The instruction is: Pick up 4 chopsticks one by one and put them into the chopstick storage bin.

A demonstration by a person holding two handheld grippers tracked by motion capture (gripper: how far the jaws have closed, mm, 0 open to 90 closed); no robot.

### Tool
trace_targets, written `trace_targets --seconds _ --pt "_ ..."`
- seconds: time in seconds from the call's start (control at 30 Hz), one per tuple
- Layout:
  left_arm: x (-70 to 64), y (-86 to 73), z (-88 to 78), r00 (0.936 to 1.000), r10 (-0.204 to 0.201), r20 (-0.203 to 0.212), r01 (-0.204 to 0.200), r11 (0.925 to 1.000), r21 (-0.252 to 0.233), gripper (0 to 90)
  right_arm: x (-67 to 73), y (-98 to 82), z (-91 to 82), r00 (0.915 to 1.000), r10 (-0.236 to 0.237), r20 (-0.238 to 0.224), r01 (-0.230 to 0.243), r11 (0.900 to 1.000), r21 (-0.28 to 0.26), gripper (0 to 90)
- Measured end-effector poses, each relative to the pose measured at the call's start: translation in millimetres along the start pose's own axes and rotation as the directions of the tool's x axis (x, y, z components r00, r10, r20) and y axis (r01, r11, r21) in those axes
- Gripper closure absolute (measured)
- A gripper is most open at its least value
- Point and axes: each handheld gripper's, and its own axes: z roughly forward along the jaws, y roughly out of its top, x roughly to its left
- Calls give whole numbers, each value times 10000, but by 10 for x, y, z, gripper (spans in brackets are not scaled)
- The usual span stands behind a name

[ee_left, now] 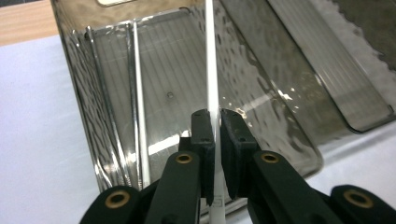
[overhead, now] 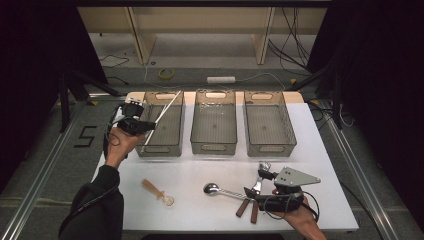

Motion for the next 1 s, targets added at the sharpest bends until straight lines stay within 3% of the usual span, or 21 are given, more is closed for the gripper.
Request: trace_targets --seconds 0.53,1.0 --pt "178 -31 262 9963 -753 -404 758 9970 124 838 -5 -2 1 10000 12 -27 -12 10000 -23 265" --pt "157 -42 457 9949 -906 -443 920 9953 314 836 -9 -3 1 10000 42 -35 -42 10000 -15 265"
